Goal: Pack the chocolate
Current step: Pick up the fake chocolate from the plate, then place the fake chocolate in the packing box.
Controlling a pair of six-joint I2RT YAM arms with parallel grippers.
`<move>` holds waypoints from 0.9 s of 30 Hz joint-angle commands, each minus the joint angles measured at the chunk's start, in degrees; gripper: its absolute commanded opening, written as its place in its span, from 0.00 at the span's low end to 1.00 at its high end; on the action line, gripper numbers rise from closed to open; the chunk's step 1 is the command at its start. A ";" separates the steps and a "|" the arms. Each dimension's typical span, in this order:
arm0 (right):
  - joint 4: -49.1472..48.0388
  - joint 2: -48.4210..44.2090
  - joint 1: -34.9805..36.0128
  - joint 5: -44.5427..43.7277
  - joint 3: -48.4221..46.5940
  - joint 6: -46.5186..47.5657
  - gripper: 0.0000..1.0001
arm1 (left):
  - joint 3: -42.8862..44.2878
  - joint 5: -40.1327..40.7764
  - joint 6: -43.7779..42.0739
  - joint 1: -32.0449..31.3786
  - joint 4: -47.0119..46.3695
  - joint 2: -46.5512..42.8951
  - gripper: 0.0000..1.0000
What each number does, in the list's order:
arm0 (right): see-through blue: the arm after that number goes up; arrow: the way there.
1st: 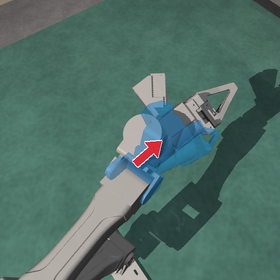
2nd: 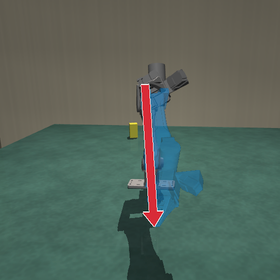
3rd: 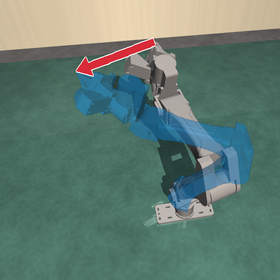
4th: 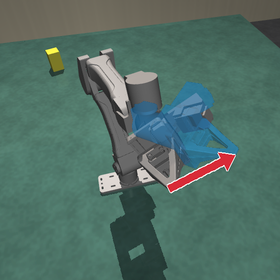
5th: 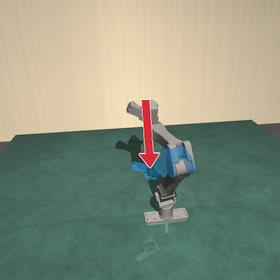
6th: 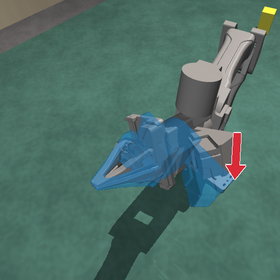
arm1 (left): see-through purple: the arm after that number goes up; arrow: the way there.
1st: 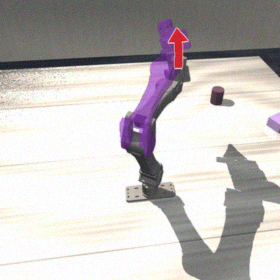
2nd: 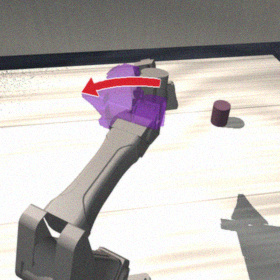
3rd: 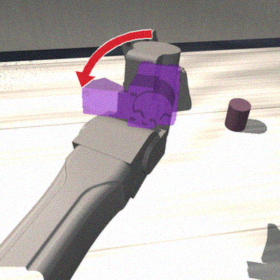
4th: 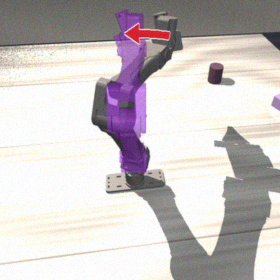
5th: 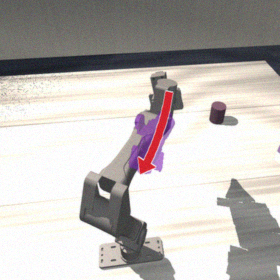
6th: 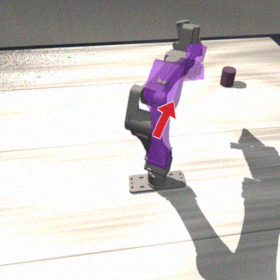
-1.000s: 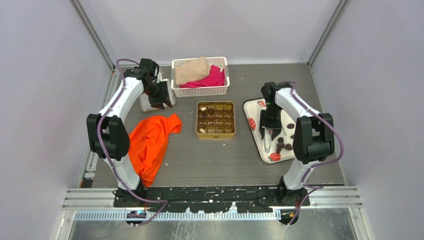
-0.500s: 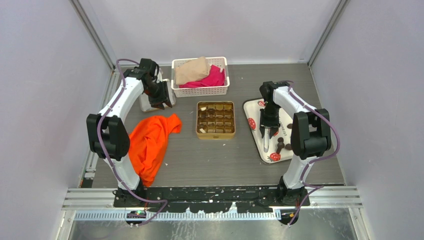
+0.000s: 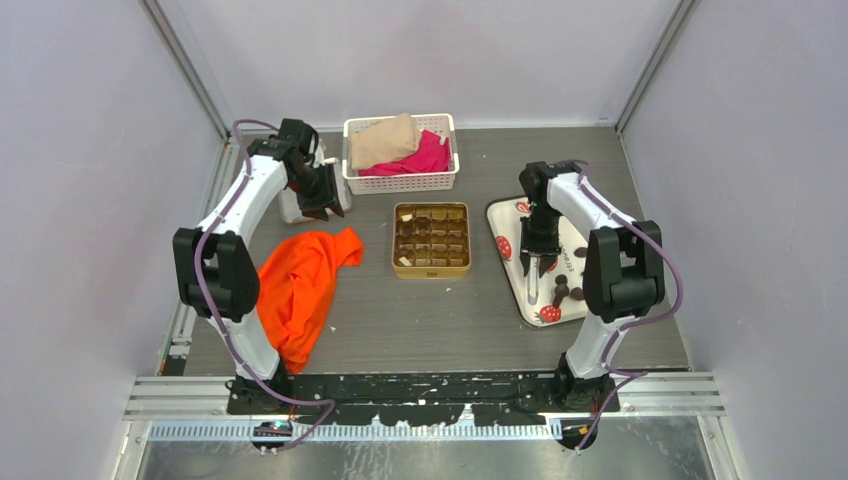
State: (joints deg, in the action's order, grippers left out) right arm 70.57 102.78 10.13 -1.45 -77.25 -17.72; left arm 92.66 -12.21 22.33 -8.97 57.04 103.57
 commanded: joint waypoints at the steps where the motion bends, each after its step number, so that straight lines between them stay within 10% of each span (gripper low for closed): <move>1: 3.06 -5.73 0.80 0.20 -3.24 -0.23 0.01 | -0.18 -0.13 -0.13 0.45 -0.90 -3.50 0.41; 27: 2.22 -2.76 35.21 7.11 -13.61 -3.69 0.01 | -2.46 0.64 -0.17 0.45 -0.74 -6.15 0.41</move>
State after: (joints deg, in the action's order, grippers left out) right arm 74.30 98.37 43.79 4.71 -87.48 -20.38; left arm 90.52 -11.99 22.33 -8.97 57.01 100.97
